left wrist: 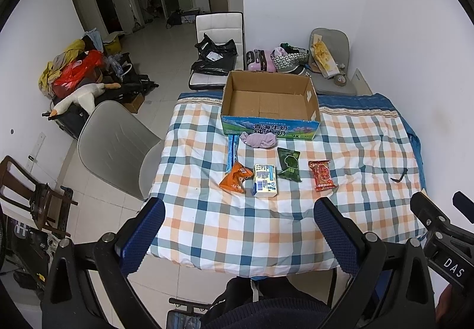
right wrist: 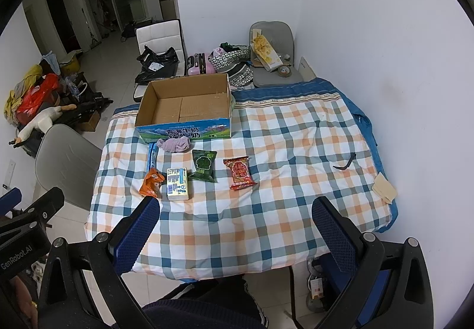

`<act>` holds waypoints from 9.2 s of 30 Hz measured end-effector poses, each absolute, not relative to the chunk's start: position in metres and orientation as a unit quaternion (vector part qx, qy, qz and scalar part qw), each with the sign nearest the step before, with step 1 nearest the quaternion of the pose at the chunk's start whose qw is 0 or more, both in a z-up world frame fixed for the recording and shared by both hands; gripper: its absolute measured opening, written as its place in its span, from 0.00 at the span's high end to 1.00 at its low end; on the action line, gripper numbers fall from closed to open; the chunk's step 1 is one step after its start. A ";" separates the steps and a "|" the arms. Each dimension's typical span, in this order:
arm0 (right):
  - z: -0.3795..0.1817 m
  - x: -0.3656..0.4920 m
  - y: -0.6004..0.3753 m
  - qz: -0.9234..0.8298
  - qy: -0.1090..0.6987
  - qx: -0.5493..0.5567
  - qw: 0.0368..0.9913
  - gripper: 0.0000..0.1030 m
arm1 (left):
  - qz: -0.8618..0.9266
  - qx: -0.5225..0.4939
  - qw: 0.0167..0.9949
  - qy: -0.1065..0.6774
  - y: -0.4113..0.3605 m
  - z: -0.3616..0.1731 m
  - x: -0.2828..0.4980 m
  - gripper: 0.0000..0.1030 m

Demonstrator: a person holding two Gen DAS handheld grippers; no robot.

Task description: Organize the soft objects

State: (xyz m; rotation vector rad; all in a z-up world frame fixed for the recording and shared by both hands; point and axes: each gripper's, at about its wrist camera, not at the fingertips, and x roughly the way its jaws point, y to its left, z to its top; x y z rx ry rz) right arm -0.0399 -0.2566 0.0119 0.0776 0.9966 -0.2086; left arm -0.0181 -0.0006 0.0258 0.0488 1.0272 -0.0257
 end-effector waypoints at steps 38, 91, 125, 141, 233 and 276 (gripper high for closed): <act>0.013 -0.047 -0.259 -0.100 0.471 0.034 0.876 0.00 | -0.012 0.024 0.870 0.492 -0.006 0.023 -0.021 0.00; -0.368 0.224 -0.318 -0.001 0.703 0.120 0.701 0.00 | 0.009 0.038 0.669 0.743 -0.062 -0.396 0.210 0.41; -0.331 0.233 -0.228 0.042 0.725 0.169 0.666 0.63 | -0.066 0.012 0.767 0.638 -0.021 -0.219 0.236 0.41; -0.181 0.323 -0.240 0.028 0.627 0.167 0.760 0.64 | -0.112 0.005 0.795 0.596 -0.042 -0.173 0.399 0.41; -0.338 0.225 -0.267 -0.123 0.721 0.078 0.677 0.00 | 0.003 0.042 0.715 0.698 0.030 -0.313 0.252 0.04; -0.385 0.221 -0.234 -0.090 0.762 0.128 0.629 0.49 | -0.036 0.012 0.652 0.757 -0.004 -0.374 0.214 0.60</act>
